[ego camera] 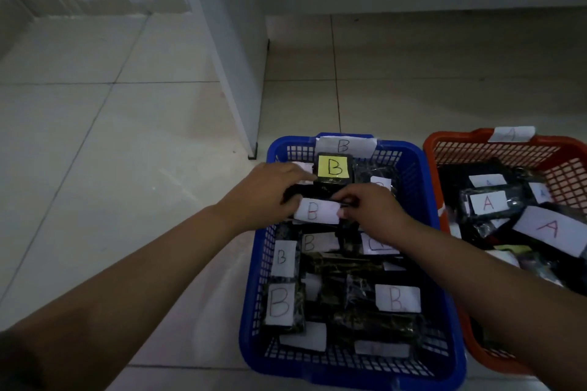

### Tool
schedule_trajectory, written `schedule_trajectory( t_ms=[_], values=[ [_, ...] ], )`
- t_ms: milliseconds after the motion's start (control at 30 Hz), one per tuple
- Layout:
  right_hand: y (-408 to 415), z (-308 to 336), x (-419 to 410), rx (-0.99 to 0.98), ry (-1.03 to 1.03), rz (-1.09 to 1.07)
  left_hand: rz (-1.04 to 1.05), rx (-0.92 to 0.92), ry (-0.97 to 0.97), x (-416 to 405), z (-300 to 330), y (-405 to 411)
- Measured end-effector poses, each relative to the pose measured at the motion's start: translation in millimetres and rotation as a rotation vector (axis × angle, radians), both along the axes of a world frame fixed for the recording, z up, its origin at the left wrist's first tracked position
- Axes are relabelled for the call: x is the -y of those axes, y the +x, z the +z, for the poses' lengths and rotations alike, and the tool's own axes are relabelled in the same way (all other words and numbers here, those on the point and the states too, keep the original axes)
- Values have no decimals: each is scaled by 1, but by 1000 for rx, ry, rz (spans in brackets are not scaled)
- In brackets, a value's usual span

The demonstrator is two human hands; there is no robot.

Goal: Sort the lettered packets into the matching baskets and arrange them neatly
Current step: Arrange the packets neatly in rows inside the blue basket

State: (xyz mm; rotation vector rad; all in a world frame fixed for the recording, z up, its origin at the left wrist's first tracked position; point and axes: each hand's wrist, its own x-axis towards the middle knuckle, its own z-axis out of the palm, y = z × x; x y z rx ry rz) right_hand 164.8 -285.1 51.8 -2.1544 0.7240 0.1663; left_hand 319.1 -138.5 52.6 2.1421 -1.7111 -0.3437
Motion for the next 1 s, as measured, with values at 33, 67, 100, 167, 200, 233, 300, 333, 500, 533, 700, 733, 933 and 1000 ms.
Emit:
schedule_trajectory(
  t_ms=[33, 67, 100, 167, 200, 233, 300, 333, 500, 533, 700, 733, 933, 1000],
  values=[
    [5, -6, -6, 19, -5, -59, -45, 48, 23, -4, -3, -3],
    [8, -12, -12, 46, -29, -127, -91, 126, 54, -7, -8, -6],
    [10, -18, -17, 72, -68, -192, -128, 224, 96, -8, -14, -8],
    [9, -25, -24, 121, -149, -278, -140, 383, 169, -5, -24, -13],
    [7, -25, -27, 142, -183, -289, -127, 430, 188, -1, -27, -15],
    [3, -24, -29, 161, -214, -273, -117, 466, 208, 2, -29, -17],
    [-7, -15, -29, 201, -271, -184, -112, 492, 242, 8, -31, -20],
    [-13, -9, -27, 222, -291, -138, -104, 481, 249, 11, -32, -20],
    [-59, 18, 15, 134, -320, -23, -91, 411, 207, 11, -36, -22],
    [-69, 21, 23, 69, -325, 15, -85, 399, 200, 11, -37, -22],
    [-91, 18, 30, -138, -405, 281, -60, 300, 269, 11, -28, -20],
    [-91, 15, 28, -157, -439, 331, -64, 290, 295, 12, -23, -20],
    [-92, 3, 26, -121, -521, 404, -99, 443, 467, 25, -10, -26],
    [-92, 2, 25, -83, -511, 398, -115, 499, 480, 26, -12, -29]
  ],
)
